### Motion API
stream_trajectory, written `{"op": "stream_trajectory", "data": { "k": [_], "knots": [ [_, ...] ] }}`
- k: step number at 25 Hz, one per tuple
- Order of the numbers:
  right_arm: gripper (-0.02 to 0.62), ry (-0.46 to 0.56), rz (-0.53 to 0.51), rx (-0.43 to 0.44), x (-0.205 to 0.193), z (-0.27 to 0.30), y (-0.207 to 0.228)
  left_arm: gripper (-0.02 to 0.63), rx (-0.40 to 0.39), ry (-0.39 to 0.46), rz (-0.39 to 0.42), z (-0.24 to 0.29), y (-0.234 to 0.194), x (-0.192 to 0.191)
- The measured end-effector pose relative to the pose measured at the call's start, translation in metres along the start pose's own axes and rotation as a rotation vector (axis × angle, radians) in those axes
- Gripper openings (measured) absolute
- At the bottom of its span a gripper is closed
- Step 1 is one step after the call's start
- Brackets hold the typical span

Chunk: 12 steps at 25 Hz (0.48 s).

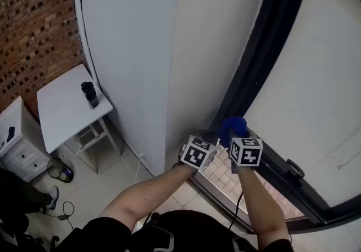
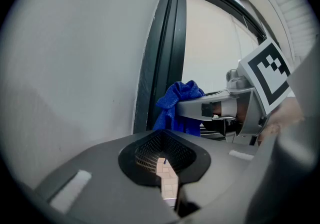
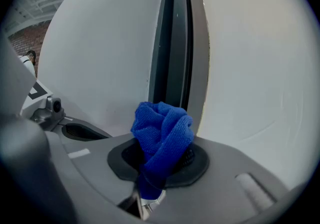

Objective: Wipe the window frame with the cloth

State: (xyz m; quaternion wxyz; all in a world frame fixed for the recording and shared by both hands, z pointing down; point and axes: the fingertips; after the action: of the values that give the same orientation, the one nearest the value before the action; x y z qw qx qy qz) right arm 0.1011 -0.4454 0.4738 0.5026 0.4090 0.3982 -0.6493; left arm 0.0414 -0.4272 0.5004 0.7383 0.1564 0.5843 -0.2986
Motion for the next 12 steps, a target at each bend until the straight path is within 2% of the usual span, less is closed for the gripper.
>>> {"op": "stream_trajectory", "data": {
  "k": [12],
  "knots": [
    [0.075,0.055,0.008,-0.002,0.034,-0.015,0.007,-0.008,-0.018,0.053,-0.011,-0.007,0.009,0.045]
  ]
}}
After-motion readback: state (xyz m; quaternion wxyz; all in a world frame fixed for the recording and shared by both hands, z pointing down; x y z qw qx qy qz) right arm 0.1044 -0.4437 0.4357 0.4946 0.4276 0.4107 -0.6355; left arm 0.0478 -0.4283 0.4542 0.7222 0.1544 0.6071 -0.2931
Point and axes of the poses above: the fingertips, and each gripper's own axes: z forward along the fingers, y to its right, x out of its top
